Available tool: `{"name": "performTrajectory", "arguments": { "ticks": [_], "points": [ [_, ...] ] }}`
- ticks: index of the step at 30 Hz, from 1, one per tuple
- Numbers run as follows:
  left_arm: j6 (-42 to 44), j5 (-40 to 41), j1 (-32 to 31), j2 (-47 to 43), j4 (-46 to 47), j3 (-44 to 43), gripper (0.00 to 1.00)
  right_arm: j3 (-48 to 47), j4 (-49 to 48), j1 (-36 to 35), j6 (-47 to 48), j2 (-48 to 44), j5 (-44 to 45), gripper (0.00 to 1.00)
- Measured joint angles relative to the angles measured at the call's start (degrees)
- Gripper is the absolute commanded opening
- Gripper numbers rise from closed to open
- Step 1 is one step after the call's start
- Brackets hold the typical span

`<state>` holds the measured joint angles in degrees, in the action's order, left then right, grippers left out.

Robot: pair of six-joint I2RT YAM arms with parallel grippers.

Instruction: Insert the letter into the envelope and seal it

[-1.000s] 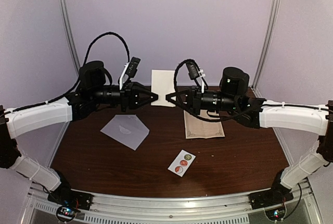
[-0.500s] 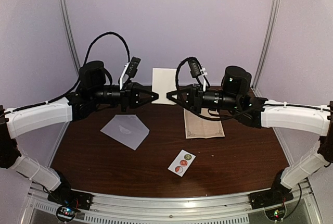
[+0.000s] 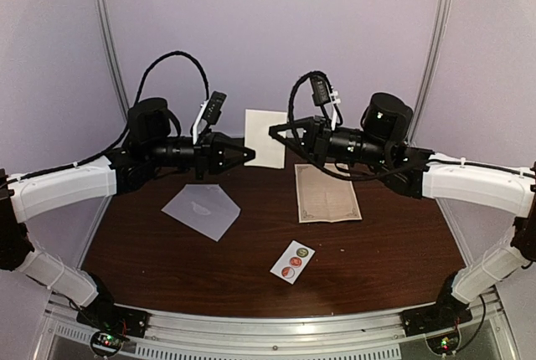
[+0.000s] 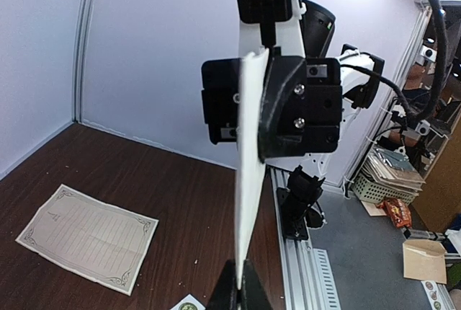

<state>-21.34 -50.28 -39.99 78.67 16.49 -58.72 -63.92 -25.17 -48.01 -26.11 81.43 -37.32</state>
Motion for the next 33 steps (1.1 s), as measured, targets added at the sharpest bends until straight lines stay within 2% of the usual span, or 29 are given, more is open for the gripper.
{"name": "performTrajectory", "arguments": {
  "ticks": [1,4,6,8,13,15,19,23,28,33],
  "points": [
    [0.22,0.15,-0.02,0.02,0.00,0.00,0.06,-0.17,-0.02,0.04,0.17,0.02,0.04,0.00],
    [2.01,1.88,-0.15,0.07,-0.59,-0.02,0.39,-0.20,0.07,0.17,0.24,0.07,0.83,0.00],
    [3.13,4.50,-0.22,0.20,-2.23,-0.02,0.53,-0.11,0.00,0.31,0.33,-0.13,2.51,0.00],
    [4.13,8.37,-0.26,0.31,-4.31,-0.04,0.62,0.87,-0.07,0.72,0.44,-0.98,4.42,0.00],
    [3.87,18.67,-0.26,0.00,-4.94,1.44,0.71,4.63,1.31,3.76,0.55,-4.55,7.89,0.00],
    [1.51,24.15,-0.26,-1.11,-2.25,5.31,0.85,5.88,2.58,5.62,0.83,-6.21,8.83,0.00],
    [-6.64,37.31,-0.26,-1.03,-2.10,11.21,0.91,8.22,6.32,8.57,2.34,-9.38,10.69,0.00],
    [-12.13,45.03,0.00,1.40,-3.39,11.30,0.94,11.10,9.55,9.31,4.00,-12.44,12.00,0.00],
    [-18.25,48.65,2.78,8.96,-6.99,8.66,0.94,15.47,11.34,9.55,4.96,-16.26,13.22,0.00],
    [-20.06,49.64,5.22,18.51,-10.03,3.52,0.94,17.35,11.89,9.81,4.96,-17.09,13.60,0.00]
  ]
}}
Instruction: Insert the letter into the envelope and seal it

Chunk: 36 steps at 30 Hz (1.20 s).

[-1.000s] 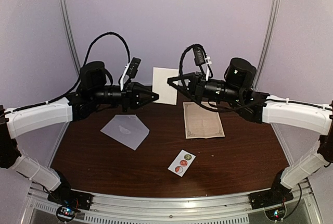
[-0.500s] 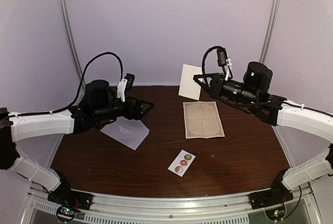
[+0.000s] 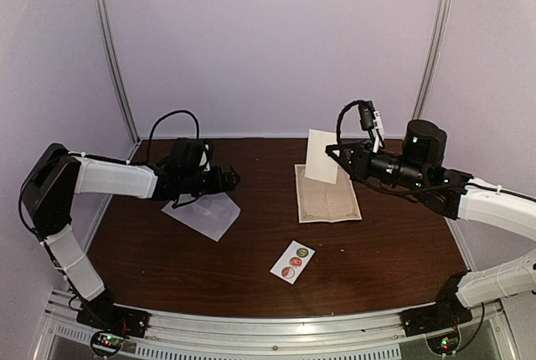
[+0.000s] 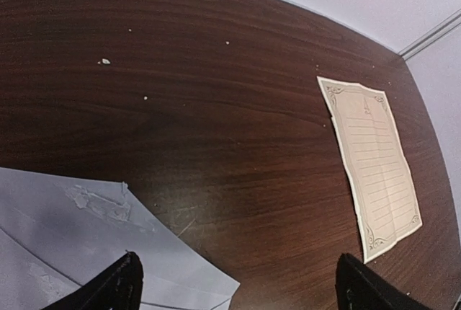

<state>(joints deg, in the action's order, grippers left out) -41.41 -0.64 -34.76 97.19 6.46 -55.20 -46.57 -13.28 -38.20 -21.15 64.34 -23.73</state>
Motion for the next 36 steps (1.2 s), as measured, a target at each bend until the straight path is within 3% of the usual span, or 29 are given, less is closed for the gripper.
{"name": "performTrajectory", "arguments": {
  "ticks": [13,29,36],
  "points": [
    [-0.33,-0.81,0.76,11.98,-0.72,-6.34,0.94,0.04,1.07,0.33,0.37,1.03,0.07,0.00],
    [-0.44,-5.77,0.37,15.37,2.51,-5.81,0.91,0.02,1.11,0.70,0.39,4.68,0.04,0.00],
    [-0.39,-7.91,-3.26,15.19,6.40,-3.54,0.91,0.02,1.29,0.74,0.39,4.66,0.24,0.00]
  ]
}}
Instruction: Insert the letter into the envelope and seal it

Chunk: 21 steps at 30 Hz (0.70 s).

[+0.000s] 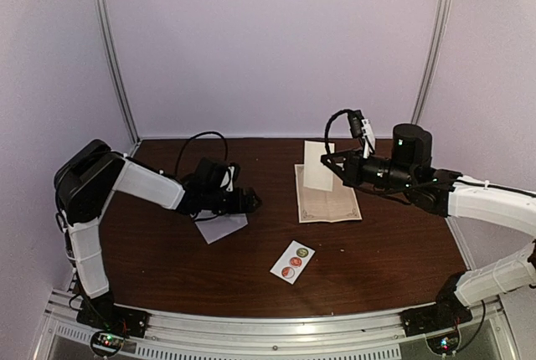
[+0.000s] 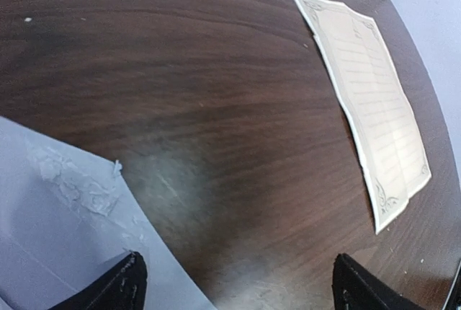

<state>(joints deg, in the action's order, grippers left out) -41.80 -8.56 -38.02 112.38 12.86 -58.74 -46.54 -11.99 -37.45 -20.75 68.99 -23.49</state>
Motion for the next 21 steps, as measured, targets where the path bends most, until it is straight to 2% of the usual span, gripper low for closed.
{"name": "performTrajectory", "arguments": {
  "ticks": [13,21],
  "points": [
    [-3.17,-1.90,-11.65,-2.80,2.21,4.35,0.91,0.00,1.11,0.00,-0.39,-1.97,0.76,0.00],
    [-5.90,-2.25,-16.28,-3.21,2.54,4.74,0.91,0.04,2.49,0.09,-1.09,-4.33,2.10,0.00]
  ]
}}
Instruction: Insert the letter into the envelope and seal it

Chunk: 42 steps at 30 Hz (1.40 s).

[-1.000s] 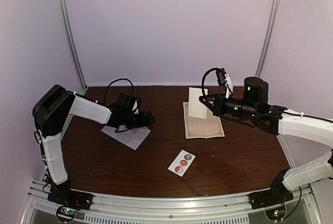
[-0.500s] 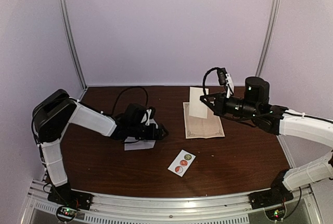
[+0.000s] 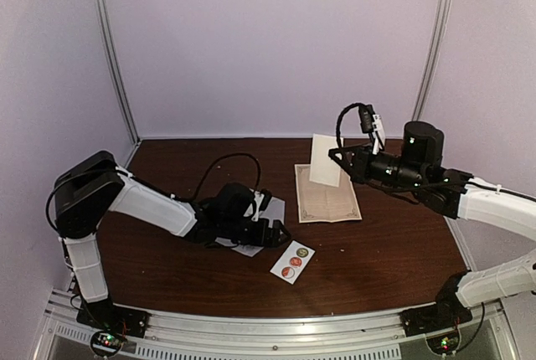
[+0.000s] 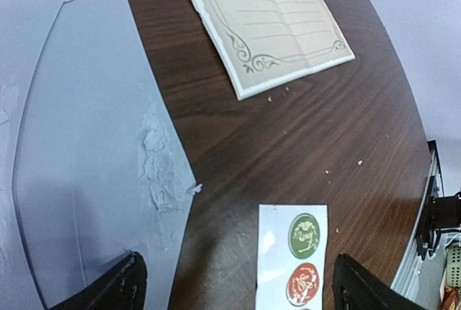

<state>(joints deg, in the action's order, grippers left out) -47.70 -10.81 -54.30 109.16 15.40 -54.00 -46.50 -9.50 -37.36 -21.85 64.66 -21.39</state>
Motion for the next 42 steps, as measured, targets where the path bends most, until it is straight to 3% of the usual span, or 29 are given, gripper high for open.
{"name": "performTrajectory", "arguments": {
  "ticks": [6,13,16,19,26,32,42],
  "points": [
    [0.04,-0.59,-2.49,-2.45,-2.69,0.00,0.91,0.00,1.22,0.17,-2.19,-0.66,0.94,0.00],
    [4.96,1.88,-2.36,-13.27,-12.70,-4.55,0.95,-0.04,4.55,0.70,-5.46,-0.98,3.45,0.00],
    [9.57,2.23,-0.31,-16.81,-18.40,-9.51,0.95,-0.07,5.09,0.76,-7.06,-0.59,3.63,0.00],
    [13.03,1.36,5.70,-17.62,-21.70,-11.67,0.94,-0.48,5.51,0.76,-9.20,1.18,3.65,0.00],
    [19.82,-2.10,17.59,-10.19,-27.93,-14.25,0.80,-1.53,5.22,0.63,-17.46,8.26,3.17,0.00],
    [23.17,-5.14,18.86,-3.10,-29.57,-15.72,0.70,-1.57,4.02,-0.17,-24.70,14.82,2.80,0.00],
    [25.99,-7.15,20.17,-0.20,-30.14,-15.82,0.70,-5.70,0.46,-1.18,-30.27,26.88,1.20,0.00]
  ]
}}
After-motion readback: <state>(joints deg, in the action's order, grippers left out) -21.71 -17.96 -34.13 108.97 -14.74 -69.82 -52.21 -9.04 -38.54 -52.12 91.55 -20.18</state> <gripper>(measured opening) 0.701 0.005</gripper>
